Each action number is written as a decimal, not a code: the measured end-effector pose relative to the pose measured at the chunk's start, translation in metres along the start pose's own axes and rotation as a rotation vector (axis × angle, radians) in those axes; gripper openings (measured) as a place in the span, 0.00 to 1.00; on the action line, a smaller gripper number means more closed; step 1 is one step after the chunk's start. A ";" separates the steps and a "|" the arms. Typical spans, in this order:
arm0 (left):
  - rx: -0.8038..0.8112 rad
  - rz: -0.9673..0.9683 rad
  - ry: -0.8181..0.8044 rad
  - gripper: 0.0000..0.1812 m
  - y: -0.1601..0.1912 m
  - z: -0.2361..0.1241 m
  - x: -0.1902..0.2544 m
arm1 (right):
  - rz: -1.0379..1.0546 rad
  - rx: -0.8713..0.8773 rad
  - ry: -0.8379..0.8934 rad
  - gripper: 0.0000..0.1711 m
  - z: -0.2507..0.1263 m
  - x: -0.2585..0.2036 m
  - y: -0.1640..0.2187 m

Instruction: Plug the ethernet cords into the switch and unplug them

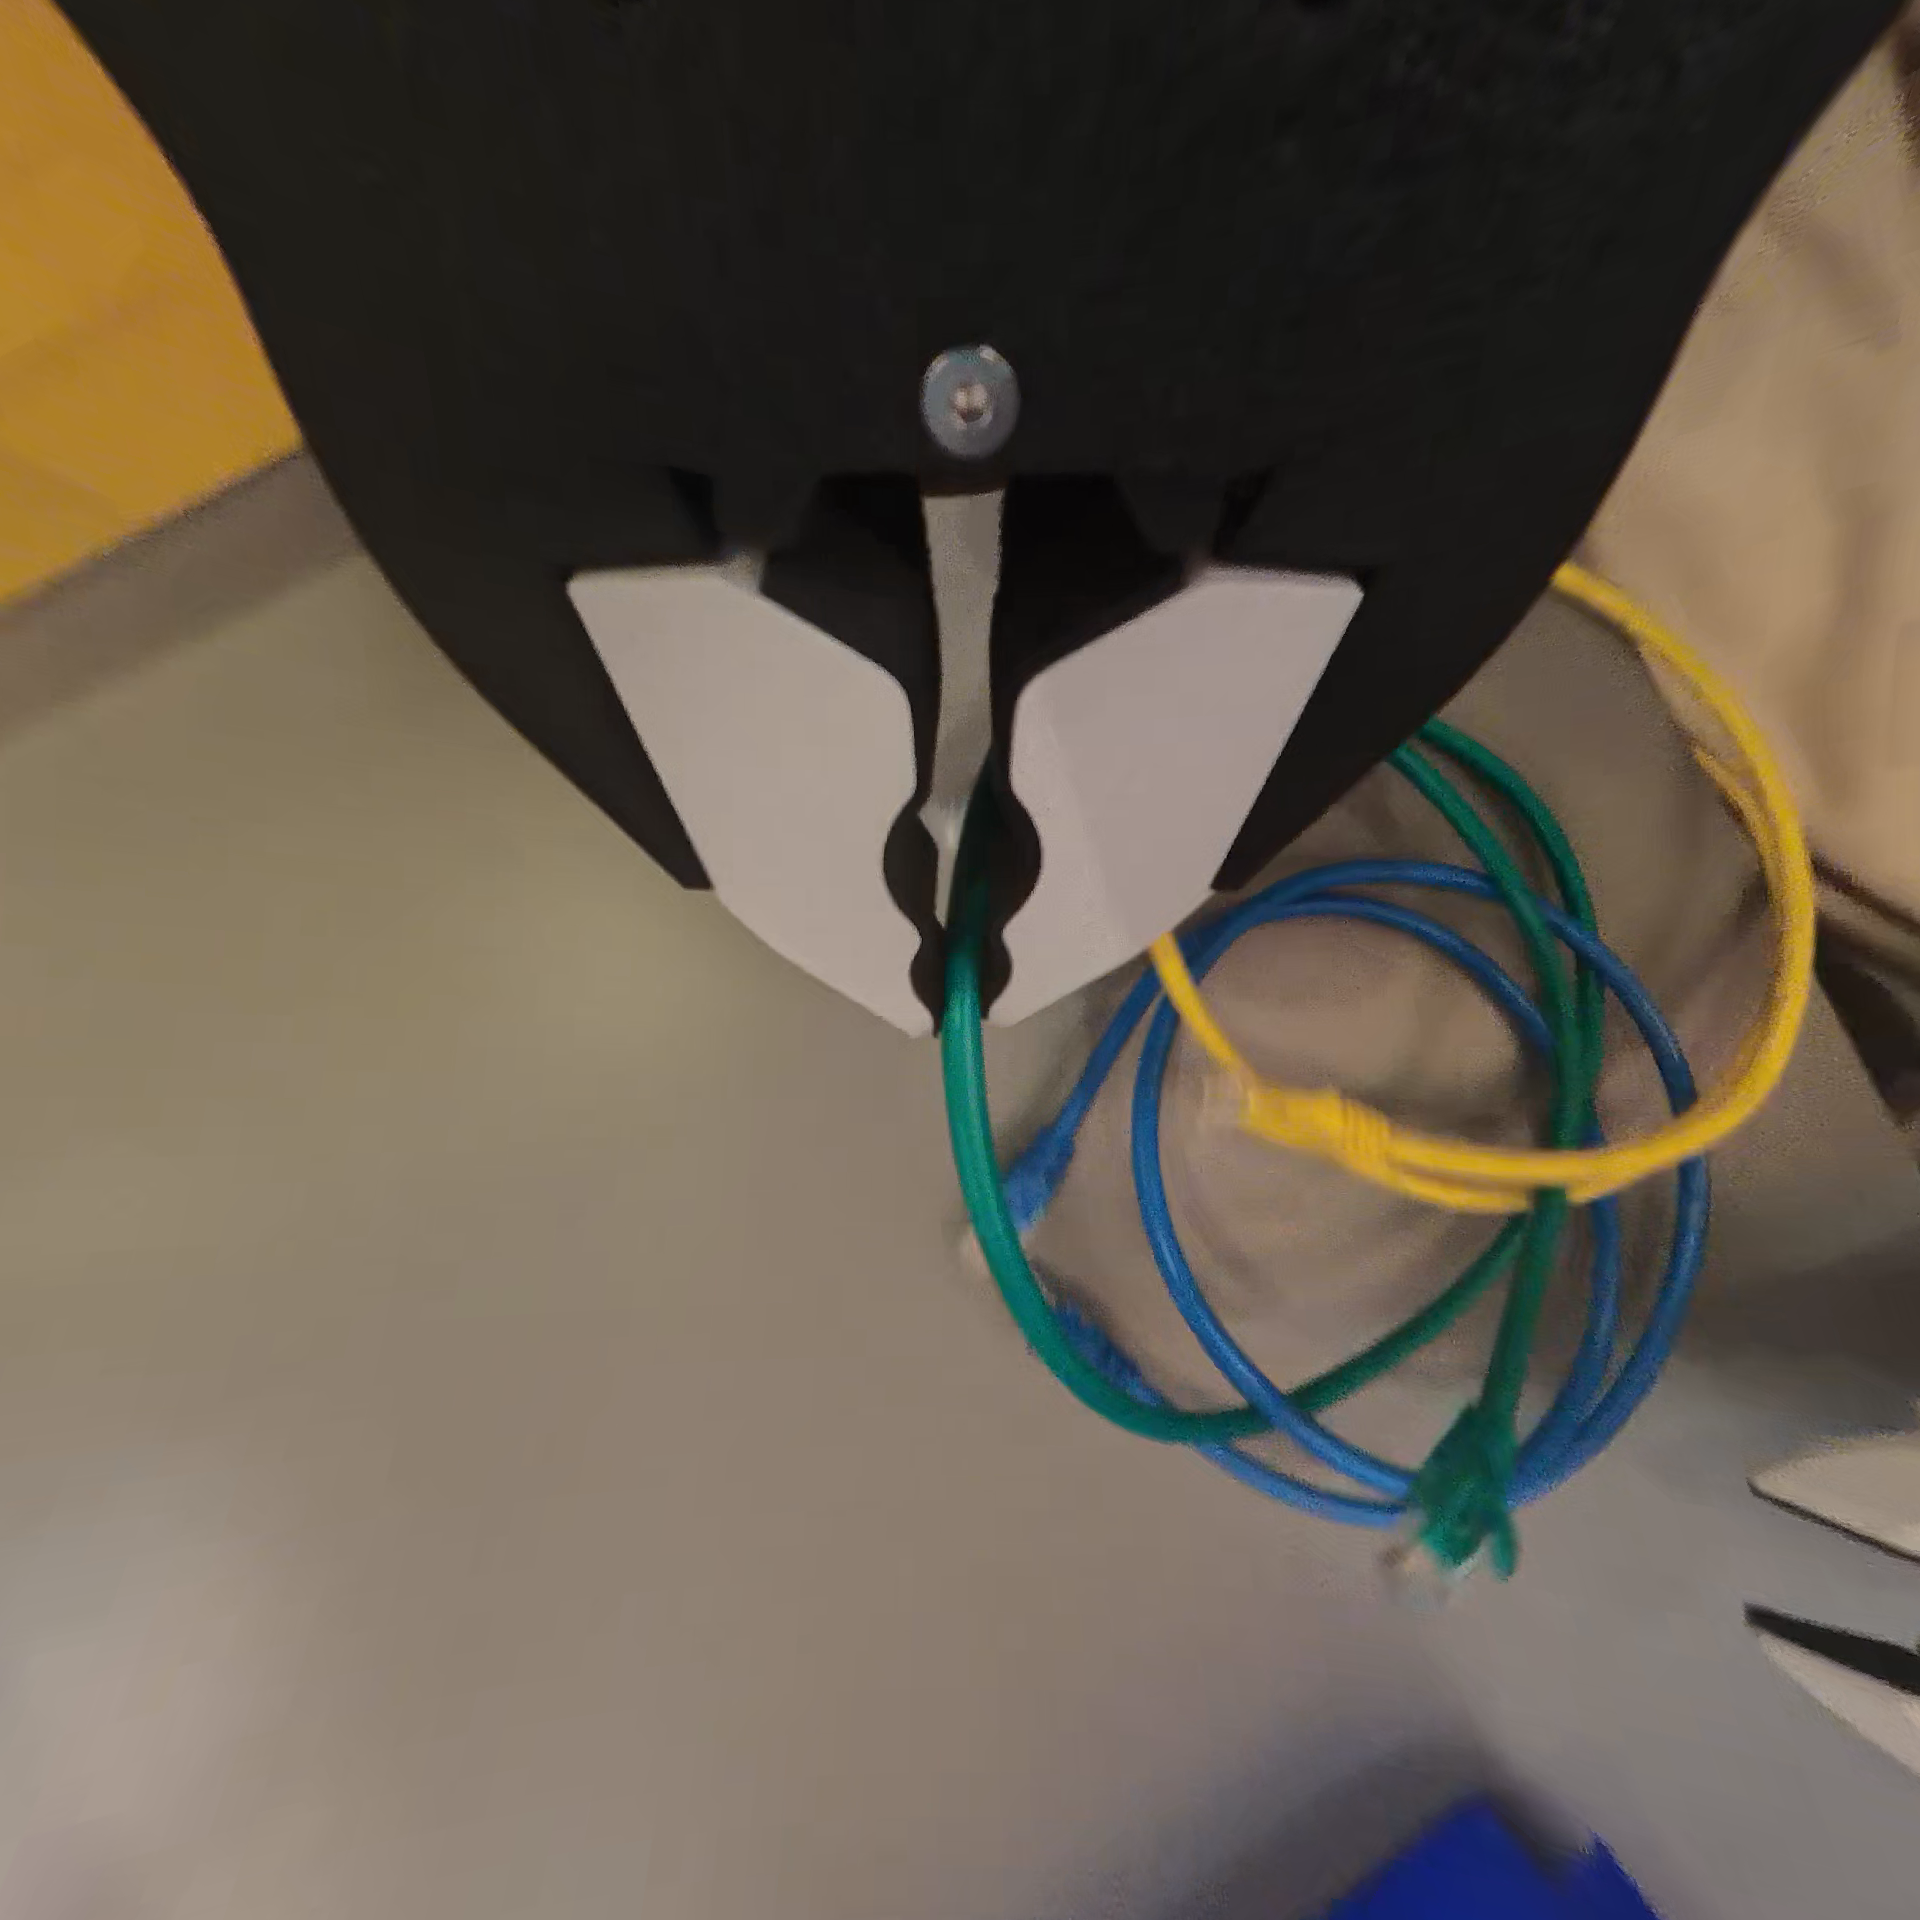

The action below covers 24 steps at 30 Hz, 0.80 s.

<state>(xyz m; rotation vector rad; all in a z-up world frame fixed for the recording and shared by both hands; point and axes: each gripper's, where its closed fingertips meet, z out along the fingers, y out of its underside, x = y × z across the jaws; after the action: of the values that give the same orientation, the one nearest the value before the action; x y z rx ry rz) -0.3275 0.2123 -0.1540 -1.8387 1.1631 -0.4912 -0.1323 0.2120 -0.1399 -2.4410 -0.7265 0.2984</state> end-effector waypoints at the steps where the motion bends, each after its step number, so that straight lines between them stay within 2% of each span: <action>1: 0.000 0.002 0.001 0.13 0.000 0.000 0.001 | -0.036 0.047 0.044 0.02 -0.013 0.006 -0.012; 5: -0.016 0.027 0.002 0.13 0.001 0.002 0.005 | -0.077 0.184 0.331 0.02 -0.065 0.048 -0.052; 10: -0.043 0.070 -0.003 0.13 0.005 0.007 0.012 | -0.061 0.291 0.637 0.02 -0.108 0.100 -0.076; 12: -0.051 0.088 -0.015 0.13 0.007 0.008 0.012 | -0.039 0.241 0.623 0.02 -0.100 0.105 -0.069; 14: -0.059 0.091 -0.017 0.13 0.009 0.008 0.012 | -0.029 0.143 0.547 0.02 -0.078 0.099 -0.051; 19: -0.066 0.061 -0.014 0.13 0.012 0.007 0.010 | 0.031 0.022 0.503 0.00 -0.049 0.093 -0.002; 21: -0.066 0.053 -0.010 0.13 0.012 0.007 0.010 | 0.061 -0.028 0.499 0.04 -0.039 0.097 0.017; 24: -0.067 0.056 -0.012 0.13 0.012 0.007 0.010 | 0.055 -0.046 0.547 0.16 -0.039 0.099 0.031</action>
<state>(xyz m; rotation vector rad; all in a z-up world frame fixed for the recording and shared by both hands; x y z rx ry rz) -0.3239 0.2048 -0.1695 -1.8581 1.2332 -0.4137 -0.0229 0.2283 -0.1311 -2.4190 -0.4251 -0.3611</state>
